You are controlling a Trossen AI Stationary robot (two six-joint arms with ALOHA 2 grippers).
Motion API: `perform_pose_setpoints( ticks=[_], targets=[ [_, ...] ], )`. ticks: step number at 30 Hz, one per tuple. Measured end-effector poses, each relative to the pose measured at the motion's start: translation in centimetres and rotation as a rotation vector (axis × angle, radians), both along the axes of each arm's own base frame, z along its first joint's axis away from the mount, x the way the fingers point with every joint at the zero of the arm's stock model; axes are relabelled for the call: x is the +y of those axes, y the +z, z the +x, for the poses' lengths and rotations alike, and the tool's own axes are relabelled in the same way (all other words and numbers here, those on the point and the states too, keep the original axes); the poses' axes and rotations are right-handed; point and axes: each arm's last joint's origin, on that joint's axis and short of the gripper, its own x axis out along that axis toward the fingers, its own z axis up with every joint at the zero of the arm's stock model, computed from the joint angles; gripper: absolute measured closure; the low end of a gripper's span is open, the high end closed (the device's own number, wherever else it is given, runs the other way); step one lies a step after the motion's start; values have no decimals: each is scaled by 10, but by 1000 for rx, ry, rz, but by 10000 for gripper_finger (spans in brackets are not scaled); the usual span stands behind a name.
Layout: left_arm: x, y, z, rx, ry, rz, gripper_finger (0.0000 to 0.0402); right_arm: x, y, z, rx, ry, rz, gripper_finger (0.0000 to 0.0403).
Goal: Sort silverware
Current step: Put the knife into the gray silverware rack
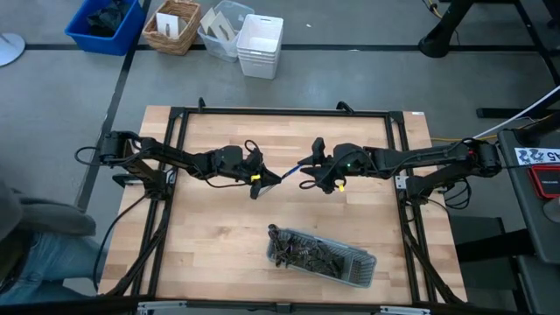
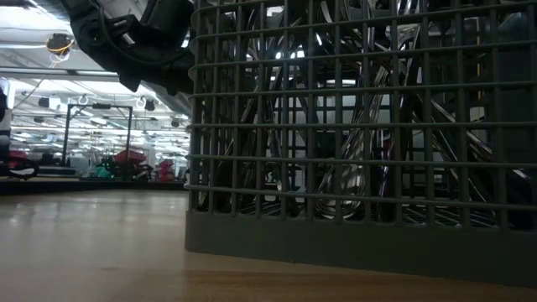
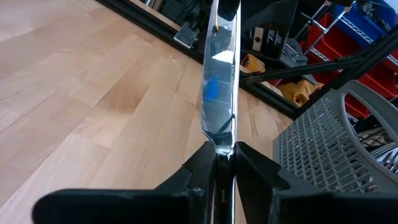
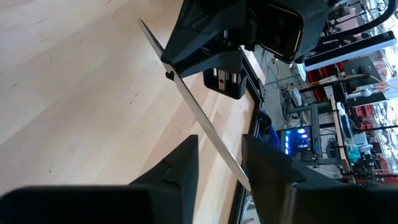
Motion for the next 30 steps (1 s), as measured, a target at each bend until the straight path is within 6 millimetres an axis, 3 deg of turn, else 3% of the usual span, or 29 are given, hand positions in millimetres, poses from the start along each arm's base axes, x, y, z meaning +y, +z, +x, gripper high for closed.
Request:
perform_pose_setpoints(
  ticks=[10, 17, 30],
  targets=[
    [0, 0, 0, 0, 0, 0, 353, 0, 0, 0, -2, -1, 0, 322],
    [0, -1, 0, 11, -4, -3, 353, 1, -3, -1, 34, 22, 6, 391],
    [0, 0, 0, -4, -15, 58, 353, 1, -8, -4, 87, 15, 72, 398]
  ],
)
